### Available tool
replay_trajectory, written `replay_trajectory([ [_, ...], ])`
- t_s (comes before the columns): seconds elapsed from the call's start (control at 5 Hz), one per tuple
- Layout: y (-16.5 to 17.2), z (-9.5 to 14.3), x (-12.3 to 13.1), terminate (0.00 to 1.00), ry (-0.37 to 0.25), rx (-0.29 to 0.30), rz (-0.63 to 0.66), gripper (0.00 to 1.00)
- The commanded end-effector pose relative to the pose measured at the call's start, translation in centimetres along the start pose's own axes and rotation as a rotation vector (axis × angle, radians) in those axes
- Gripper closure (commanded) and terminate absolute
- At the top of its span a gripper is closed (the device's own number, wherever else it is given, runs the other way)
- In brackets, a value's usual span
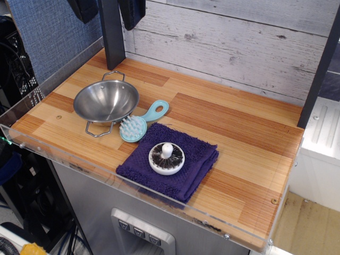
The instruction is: Put the mushroom on the purple rag.
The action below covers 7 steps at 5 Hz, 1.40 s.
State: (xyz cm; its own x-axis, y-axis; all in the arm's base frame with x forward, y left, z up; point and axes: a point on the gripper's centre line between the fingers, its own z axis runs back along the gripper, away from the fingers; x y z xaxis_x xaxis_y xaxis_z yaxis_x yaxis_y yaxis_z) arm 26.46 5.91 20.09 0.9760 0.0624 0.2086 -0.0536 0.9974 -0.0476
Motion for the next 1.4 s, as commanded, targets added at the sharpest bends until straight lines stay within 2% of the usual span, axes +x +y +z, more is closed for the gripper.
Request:
replay_trajectory([
  [0.0, 0.86, 1.49, -1.32, 0.00, -0.042, 0.010, 0.002, 0.00],
  [1.0, 0.86, 1.49, -1.32, 0.00, -0.042, 0.010, 0.002, 0.00],
  [1.2, 0.86, 1.49, -1.32, 1.00, -0.042, 0.010, 0.002, 0.00],
])
